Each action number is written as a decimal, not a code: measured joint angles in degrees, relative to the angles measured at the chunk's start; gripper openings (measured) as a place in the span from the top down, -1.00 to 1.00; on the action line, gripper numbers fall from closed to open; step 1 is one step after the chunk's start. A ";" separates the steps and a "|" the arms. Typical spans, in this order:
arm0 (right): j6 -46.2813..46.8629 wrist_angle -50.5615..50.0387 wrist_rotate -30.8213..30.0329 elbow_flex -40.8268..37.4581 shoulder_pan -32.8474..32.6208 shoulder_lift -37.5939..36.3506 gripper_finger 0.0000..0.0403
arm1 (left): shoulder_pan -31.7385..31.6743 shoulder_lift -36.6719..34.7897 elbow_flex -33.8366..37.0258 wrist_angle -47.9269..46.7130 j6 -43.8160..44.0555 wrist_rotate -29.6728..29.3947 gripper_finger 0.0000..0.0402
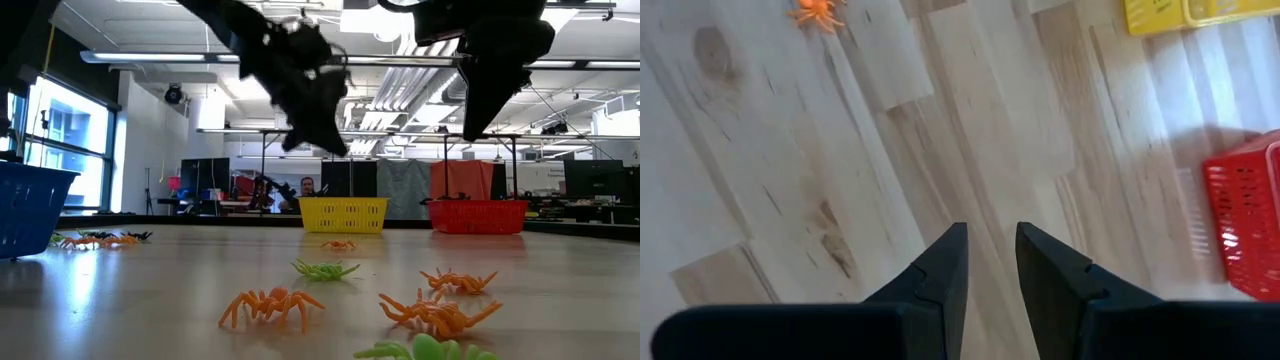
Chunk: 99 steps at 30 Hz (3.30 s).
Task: Sort Halloween decoration
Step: Put the green spider toy into the yellow bin
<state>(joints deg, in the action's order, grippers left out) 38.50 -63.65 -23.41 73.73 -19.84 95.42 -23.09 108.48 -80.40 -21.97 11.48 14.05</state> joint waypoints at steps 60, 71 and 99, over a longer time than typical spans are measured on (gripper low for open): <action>-2.72 15.44 -0.34 0.00 -1.27 0.04 0.59 | 48.08 -29.81 21.14 -50.28 50.70 -38.31 0.61; -1.01 15.49 -0.14 0.00 -1.41 0.04 0.59 | 45.37 -30.03 34.45 -39.09 49.97 -31.43 0.61; -1.44 15.40 -0.01 0.00 -1.48 0.04 0.59 | 32.05 -30.05 41.35 -30.71 34.79 -29.58 0.29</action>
<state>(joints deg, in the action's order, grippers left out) 37.06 -48.25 -23.42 73.73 -21.32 95.46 8.96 78.43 -39.05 -52.69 46.27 -15.53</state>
